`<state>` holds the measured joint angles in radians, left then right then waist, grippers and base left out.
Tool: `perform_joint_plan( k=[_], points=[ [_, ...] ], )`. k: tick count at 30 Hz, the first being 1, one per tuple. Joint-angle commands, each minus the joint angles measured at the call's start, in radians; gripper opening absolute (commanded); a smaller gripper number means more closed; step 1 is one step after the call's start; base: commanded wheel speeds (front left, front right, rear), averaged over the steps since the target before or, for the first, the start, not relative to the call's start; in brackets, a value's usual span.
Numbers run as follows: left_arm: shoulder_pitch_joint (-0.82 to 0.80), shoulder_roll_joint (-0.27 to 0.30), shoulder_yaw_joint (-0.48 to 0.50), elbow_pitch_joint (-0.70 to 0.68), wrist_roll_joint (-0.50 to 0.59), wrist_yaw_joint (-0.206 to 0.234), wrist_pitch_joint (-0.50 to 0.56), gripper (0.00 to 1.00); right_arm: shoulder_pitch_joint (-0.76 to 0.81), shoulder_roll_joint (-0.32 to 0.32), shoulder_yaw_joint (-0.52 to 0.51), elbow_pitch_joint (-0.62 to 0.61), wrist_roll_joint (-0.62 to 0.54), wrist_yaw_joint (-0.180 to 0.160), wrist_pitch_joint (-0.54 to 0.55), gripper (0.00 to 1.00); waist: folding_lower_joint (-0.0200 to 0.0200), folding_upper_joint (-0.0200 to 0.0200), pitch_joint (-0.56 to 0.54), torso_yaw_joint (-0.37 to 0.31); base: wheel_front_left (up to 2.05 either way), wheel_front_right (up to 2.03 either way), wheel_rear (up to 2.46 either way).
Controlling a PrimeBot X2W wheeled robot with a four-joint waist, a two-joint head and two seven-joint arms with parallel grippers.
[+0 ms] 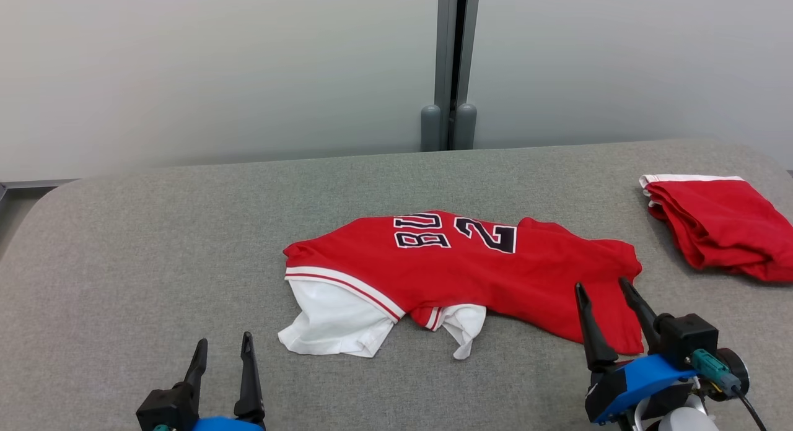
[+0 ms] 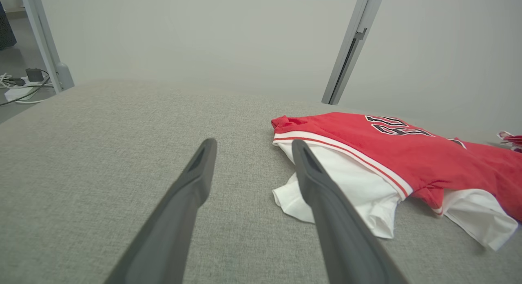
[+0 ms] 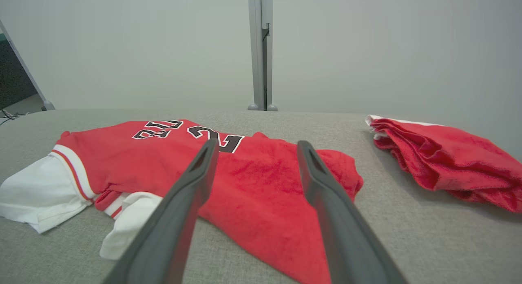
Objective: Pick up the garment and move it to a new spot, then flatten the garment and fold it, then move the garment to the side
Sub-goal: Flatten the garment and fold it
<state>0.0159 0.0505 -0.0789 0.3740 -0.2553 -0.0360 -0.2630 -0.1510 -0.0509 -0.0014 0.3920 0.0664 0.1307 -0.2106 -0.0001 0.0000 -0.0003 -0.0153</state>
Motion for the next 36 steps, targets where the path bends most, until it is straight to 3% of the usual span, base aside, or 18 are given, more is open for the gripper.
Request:
perform_joint_plan(
  k=[1, 11, 26, 36],
  points=[
    [0.004, 0.003, -0.003, 0.009, 0.001, -0.001, -0.002, 1.0, 0.008, 0.0, 0.011, 0.012, 0.014, 0.0, -0.015, 1.0, 0.0001, 0.0, -0.003, 0.001, 0.0, 0.0, 0.0],
    [-0.002, 0.009, -0.011, 0.023, 0.005, 0.007, -0.002, 1.0, 0.0, 0.0, 0.074, 0.073, 0.053, 0.0, -0.048, 1.0, 0.0001, 0.0, -0.007, 0.002, 0.0, 0.0, 0.0],
    [-0.011, 0.014, -0.03, 0.024, 0.004, 0.003, 0.003, 1.0, -0.029, 0.0, 0.082, 0.107, 0.065, 0.0, -0.056, 1.0, 0.0001, 0.0, 0.004, -0.001, 0.0, 0.0, 0.0],
    [-0.149, 0.052, -0.107, 0.146, 0.044, -0.028, 0.175, 1.0, -0.053, 0.0, 0.085, 0.086, 0.059, 0.0, -0.056, 1.0, 0.0001, 0.0, 0.059, -0.026, 0.0, 0.0, 0.0]
  ],
)
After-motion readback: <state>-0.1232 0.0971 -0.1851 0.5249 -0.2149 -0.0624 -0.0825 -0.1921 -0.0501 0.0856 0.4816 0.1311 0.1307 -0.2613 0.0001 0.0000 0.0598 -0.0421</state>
